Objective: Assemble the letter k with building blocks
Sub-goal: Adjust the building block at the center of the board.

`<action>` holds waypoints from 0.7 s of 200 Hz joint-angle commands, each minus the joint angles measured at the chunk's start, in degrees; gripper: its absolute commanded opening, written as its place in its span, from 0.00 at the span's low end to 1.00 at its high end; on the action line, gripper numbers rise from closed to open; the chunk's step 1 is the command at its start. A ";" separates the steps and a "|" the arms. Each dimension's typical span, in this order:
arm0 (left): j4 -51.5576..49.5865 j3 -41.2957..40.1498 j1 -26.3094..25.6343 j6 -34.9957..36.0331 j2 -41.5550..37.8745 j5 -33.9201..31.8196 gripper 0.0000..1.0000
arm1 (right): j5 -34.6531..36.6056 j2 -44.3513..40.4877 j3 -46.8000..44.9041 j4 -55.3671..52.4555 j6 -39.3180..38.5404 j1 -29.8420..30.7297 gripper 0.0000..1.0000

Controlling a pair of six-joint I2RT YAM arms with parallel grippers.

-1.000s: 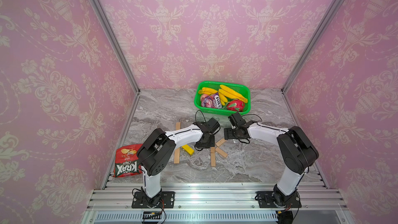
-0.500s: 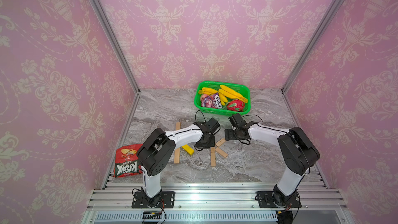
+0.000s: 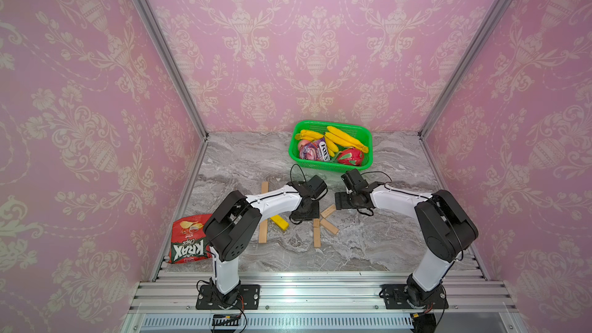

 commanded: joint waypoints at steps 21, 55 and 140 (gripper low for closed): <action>-0.60 -0.88 -0.42 -0.95 -0.53 -0.48 0.00 | -5.25 0.92 -2.06 -3.14 0.42 1.14 0.91; -0.73 -0.52 -0.42 -0.70 -0.30 -0.17 0.00 | -6.67 1.18 -2.37 -2.13 0.29 1.43 0.91; -0.60 -0.50 -0.42 -0.43 0.32 0.37 0.00 | -1.67 1.27 -1.41 -4.69 -0.04 1.52 0.93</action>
